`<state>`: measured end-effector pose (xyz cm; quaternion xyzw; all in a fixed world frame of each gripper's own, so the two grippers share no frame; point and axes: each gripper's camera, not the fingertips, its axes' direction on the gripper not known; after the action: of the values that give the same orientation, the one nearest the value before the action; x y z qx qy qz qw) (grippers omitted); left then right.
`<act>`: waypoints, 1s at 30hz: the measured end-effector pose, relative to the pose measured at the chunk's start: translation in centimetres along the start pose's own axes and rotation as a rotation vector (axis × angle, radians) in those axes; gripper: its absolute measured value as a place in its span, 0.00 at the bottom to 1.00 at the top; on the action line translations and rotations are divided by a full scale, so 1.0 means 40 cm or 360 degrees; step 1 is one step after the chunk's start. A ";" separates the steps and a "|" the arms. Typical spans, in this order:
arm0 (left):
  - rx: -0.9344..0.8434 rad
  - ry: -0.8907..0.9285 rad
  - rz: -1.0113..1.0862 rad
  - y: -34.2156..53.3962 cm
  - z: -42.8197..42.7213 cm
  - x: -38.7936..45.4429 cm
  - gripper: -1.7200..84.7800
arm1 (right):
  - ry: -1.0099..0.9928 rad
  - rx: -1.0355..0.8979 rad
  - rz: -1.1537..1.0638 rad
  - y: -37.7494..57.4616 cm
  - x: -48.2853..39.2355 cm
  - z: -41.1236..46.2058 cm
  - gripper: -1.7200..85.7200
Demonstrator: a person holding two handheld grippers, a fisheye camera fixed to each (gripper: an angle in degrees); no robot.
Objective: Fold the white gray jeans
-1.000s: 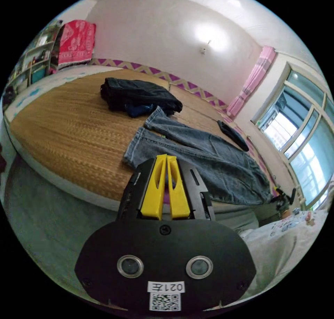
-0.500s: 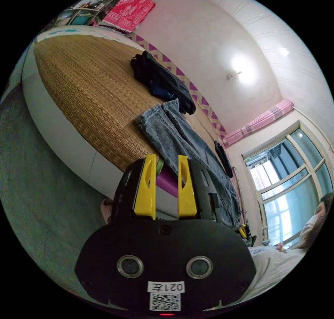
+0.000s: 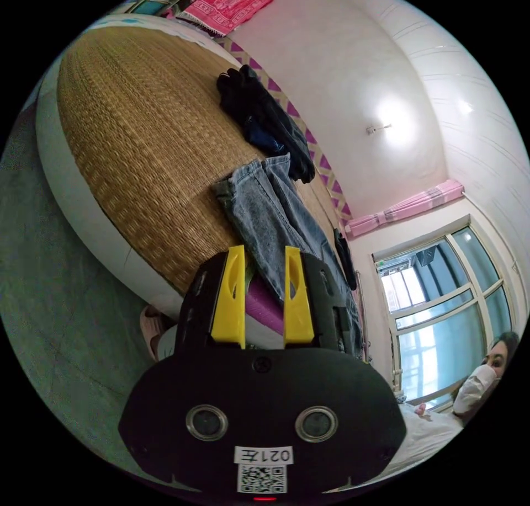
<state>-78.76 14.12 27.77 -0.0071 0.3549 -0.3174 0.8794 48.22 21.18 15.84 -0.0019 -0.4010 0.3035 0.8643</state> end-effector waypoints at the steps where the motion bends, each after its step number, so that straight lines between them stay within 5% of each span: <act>1: -0.0002 -0.0012 -0.0007 -0.006 0.004 0.001 0.11 | -0.0015 -0.0022 0.0007 -0.006 0.000 0.002 0.10; 14: -0.0080 -0.0057 0.0593 -0.318 0.129 0.390 0.02 | -0.0452 -0.0081 -0.0254 -0.379 -0.273 0.070 0.08; 23: -0.0318 -0.0579 0.0504 -0.527 0.578 0.428 0.09 | 0.0012 -0.0161 0.0010 -0.668 -0.246 0.456 0.13; 30: -0.0270 -0.0682 0.0781 -0.433 0.524 0.431 0.09 | 0.0276 -0.0342 -0.0681 -0.548 -0.464 0.489 0.15</act>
<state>-65.73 -13.89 36.89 -0.0611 0.1782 -0.0567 0.9805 36.94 -11.17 21.66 -0.0349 -0.3467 0.0679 0.9349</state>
